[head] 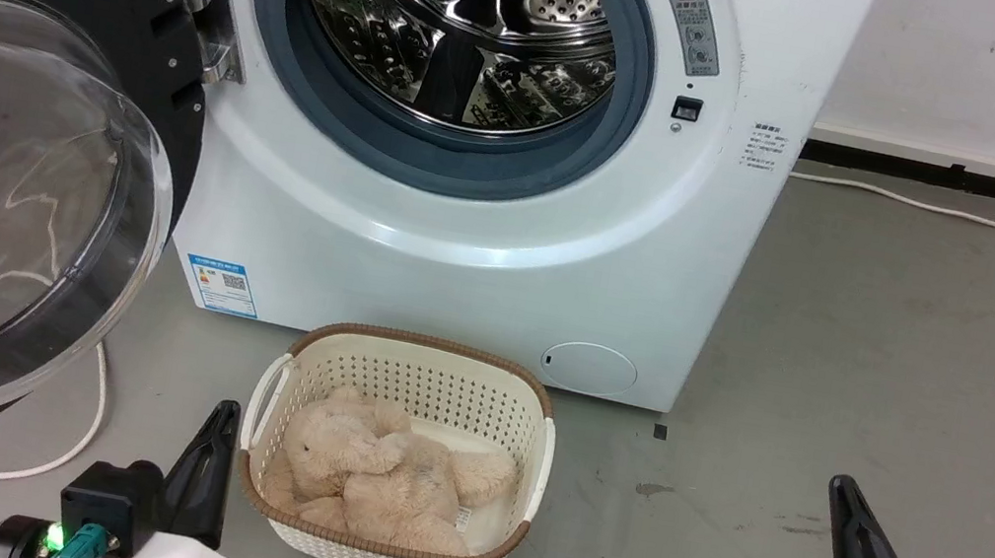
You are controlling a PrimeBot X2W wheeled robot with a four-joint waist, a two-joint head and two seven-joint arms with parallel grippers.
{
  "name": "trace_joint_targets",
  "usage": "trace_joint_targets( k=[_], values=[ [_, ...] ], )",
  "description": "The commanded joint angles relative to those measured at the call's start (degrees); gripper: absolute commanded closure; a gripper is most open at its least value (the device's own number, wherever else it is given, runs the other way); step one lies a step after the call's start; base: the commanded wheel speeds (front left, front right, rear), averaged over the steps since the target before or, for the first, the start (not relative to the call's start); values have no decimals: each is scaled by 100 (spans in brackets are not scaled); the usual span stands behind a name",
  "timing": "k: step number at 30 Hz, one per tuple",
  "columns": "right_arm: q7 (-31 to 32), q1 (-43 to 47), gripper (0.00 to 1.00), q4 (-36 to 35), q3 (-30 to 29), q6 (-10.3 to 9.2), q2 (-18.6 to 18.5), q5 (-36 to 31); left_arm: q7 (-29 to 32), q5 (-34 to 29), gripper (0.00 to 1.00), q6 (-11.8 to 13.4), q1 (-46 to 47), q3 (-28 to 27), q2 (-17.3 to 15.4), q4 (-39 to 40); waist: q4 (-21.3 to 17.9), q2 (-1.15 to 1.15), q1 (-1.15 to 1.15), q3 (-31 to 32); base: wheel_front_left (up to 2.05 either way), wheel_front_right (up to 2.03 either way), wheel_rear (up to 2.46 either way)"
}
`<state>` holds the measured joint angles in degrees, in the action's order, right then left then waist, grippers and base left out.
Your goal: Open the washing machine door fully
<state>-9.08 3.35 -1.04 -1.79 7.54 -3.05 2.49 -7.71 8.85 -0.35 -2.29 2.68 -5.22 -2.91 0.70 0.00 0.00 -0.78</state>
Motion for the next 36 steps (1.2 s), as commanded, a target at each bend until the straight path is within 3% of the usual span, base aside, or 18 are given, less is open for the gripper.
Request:
trace_joint_targets(
  k=[1, 36],
  values=[
    [60, -91, 100, 12, 7, -2, 8, -37, 31, -72, 100, 14, 74, -30, 19, 40, -1, 0, 0, 2, 0, 0, 0],
    [472, -210, 100, 57, 91, -4, 12, -140, 390, -467, 100, 24, 149, -146, 124, 162, -35, 0, 0, 39, 0, 0, 0]
  ],
)
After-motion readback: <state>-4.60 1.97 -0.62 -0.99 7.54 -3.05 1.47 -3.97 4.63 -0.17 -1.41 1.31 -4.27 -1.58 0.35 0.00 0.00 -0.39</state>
